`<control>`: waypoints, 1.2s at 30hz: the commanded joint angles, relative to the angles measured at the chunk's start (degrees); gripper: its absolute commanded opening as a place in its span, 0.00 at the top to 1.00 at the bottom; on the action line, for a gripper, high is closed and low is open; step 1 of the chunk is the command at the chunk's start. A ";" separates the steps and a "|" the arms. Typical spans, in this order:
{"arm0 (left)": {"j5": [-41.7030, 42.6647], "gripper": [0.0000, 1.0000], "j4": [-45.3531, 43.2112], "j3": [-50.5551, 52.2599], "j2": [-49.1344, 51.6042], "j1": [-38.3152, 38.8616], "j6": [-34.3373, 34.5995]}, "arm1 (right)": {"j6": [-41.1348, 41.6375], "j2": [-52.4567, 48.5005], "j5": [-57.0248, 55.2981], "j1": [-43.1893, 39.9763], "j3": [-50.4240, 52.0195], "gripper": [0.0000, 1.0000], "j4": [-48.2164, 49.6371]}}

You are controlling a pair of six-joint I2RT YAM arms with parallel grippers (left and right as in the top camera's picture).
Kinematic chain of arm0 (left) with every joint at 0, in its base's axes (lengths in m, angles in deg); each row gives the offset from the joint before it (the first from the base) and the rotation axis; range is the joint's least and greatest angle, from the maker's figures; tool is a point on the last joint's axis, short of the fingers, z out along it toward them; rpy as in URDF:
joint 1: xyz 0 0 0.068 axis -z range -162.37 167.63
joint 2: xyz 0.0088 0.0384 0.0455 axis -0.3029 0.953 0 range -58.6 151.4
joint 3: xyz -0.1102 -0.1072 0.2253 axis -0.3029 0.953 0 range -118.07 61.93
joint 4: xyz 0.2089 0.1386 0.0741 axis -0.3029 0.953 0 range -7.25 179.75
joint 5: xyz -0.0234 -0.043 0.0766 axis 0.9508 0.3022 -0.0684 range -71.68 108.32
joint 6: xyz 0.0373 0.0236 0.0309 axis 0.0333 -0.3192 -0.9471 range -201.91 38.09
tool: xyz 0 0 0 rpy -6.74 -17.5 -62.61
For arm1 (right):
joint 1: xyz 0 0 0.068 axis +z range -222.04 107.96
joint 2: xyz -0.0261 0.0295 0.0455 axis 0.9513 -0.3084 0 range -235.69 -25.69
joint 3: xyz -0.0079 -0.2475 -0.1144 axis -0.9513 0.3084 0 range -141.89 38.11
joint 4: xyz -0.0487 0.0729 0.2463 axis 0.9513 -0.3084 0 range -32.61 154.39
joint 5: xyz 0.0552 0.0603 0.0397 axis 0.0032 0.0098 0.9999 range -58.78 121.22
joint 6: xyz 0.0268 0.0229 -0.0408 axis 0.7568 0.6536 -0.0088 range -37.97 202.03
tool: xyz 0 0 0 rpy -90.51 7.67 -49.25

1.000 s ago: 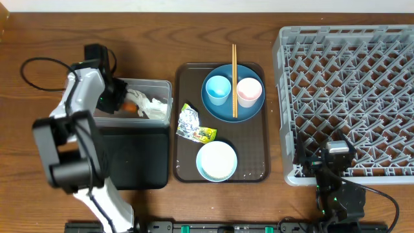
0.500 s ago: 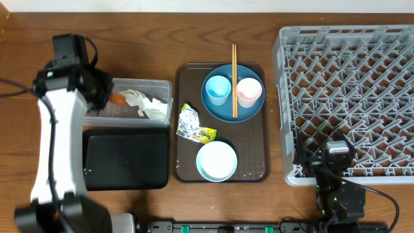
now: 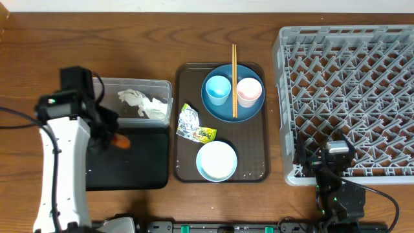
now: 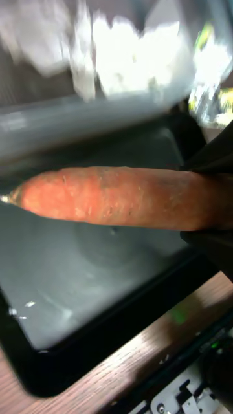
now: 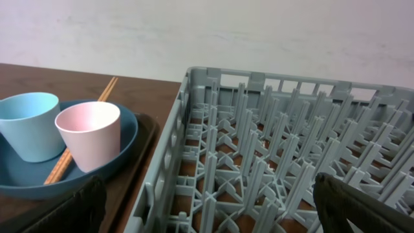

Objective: Sort waste into correct bins and load items into the dishwasher rack
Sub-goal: 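Lower the carrot onto the black tray and open the left gripper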

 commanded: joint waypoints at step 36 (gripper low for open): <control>10.95 0.42 -18.25 14.03 -1.27 -0.20 -21.53 | -0.31 0.09 -0.42 -0.33 0.07 0.01 -0.20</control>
